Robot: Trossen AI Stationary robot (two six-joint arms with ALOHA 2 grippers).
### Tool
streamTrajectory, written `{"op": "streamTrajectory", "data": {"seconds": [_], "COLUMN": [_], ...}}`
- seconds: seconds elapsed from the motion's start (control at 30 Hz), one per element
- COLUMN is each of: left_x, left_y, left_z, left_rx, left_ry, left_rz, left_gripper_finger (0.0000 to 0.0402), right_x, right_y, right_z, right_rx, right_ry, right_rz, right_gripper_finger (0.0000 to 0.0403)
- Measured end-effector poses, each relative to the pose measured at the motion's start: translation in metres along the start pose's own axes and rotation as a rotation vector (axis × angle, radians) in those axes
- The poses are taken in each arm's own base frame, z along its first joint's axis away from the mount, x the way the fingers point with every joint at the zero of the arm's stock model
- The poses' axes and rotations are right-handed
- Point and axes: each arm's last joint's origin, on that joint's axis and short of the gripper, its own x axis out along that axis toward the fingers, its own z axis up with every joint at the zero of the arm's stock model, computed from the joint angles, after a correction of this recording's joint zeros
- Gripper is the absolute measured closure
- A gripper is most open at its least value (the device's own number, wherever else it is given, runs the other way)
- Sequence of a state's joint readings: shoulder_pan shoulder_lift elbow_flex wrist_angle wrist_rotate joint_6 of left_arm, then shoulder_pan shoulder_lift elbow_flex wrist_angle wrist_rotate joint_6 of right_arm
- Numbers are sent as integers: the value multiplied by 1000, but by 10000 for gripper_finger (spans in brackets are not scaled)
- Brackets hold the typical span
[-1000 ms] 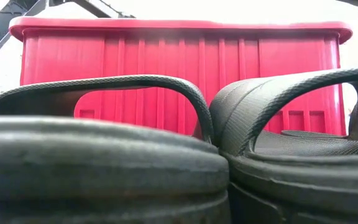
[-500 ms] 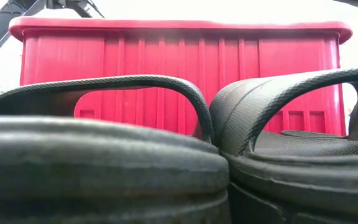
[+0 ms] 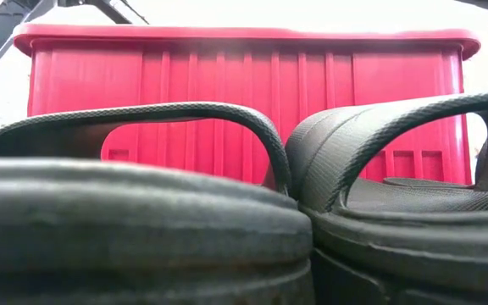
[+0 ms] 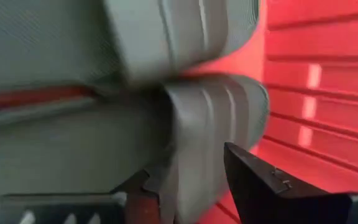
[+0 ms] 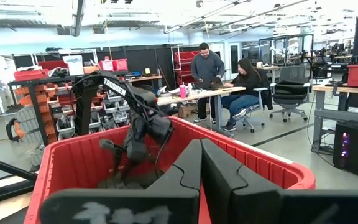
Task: Pick and place slides into bin
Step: Adjust the black slides in the bin
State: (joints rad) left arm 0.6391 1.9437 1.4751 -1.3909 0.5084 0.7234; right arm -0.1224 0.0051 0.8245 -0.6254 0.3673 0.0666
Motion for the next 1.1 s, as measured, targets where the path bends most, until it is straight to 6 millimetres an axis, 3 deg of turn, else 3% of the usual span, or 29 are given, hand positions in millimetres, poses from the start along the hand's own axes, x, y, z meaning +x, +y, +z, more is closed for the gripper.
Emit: {"op": "streamTrajectory", "data": {"seconds": [0.17, 0.33, 0.57, 0.87, 1.0, 1.1], "left_x": [-11, -8, 7, 32, 33, 30], "left_y": [0, 8, 9, 16, 15, 12], "left_z": [-2, -10, -24, -36, -36, -34], "left_rx": [11, -33, -110, -99, -61, -17], "left_ry": [-9, -34, -48, 12, 15, 27], "left_rz": [103, 71, -84, -40, -61, -56], "left_gripper_finger": [268, 260, 185, 111, 127, 194], "right_x": [0, 0, 0, 0, 0, 0], "right_y": [0, 0, 0, 0, 0, 0], "right_z": [0, 1, 1, 1, 1, 1], "right_rx": [2, 6, 6, 6, 5, 4], "right_ry": [-5, -14, -14, -14, -14, -14], "right_rz": [-1, 0, 2, 2, 1, 0], "right_gripper_finger": [403, 403, 403, 403, 403, 403]}}
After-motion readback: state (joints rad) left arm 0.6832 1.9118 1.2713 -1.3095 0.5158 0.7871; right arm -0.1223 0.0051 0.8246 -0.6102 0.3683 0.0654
